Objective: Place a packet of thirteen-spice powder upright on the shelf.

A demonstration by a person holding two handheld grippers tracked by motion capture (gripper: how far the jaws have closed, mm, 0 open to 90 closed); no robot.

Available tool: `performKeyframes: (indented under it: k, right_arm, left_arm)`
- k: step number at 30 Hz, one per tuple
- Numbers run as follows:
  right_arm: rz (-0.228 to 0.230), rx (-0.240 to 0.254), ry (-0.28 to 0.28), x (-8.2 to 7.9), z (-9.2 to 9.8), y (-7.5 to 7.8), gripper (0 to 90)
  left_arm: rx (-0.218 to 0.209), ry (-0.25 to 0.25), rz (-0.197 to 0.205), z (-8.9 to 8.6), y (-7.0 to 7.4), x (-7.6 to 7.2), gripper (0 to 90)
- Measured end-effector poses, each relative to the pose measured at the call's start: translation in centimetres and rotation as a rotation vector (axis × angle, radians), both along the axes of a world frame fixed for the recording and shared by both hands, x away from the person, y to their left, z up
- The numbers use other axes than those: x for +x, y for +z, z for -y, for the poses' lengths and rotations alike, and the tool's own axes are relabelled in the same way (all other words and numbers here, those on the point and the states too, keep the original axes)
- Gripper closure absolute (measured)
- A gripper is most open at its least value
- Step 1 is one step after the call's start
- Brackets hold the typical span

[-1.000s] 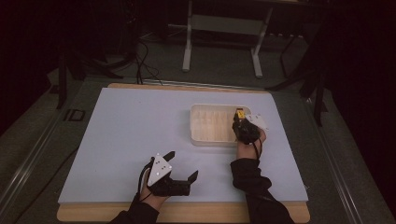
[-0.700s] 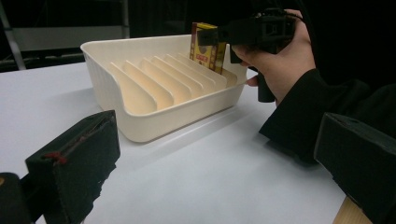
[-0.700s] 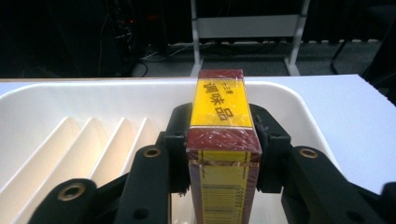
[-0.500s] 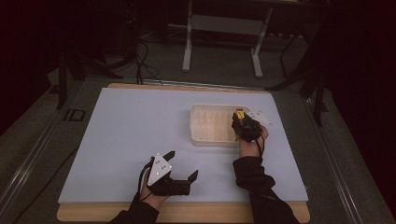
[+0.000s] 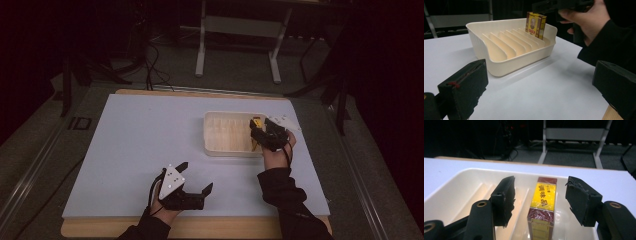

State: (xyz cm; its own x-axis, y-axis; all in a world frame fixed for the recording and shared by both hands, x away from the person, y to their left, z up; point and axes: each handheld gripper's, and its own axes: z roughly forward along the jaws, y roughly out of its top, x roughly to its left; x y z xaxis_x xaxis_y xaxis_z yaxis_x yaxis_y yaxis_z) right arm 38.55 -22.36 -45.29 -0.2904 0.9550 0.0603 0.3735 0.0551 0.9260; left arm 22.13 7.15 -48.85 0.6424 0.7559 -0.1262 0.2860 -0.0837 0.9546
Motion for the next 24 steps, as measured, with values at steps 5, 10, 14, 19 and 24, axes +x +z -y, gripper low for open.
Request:
performKeyframes:
  k: [5, 10, 14, 19, 24]
  right_arm:
    - [-0.026, -0.001, 0.067, -0.7, 0.2, 0.5, 29.4]
    - [-0.021, 0.02, 0.099, -1.4, 0.7, 1.0, 23.7]
    - [0.002, 0.022, 0.156, -2.1, 1.2, 1.4, 13.8]
    - [0.022, 0.03, 0.197, -3.3, 1.7, 1.8, 13.6]
    - [0.03, 0.015, 0.23, -4.9, 2.1, 1.7, 13.8]
  left_arm:
    - [0.0, -0.005, -0.003, 0.1, 0.0, 0.0, 1.2]
    - [0.002, -0.008, -0.005, 0.1, -0.1, 0.0, 1.2]
    - [0.004, -0.008, -0.005, 0.1, -0.1, 0.0, 1.2]
    - [0.006, -0.009, -0.007, 0.1, -0.1, 0.0, 1.2]
    - [0.003, -0.009, -0.008, 0.0, -0.1, 0.0, 1.3]
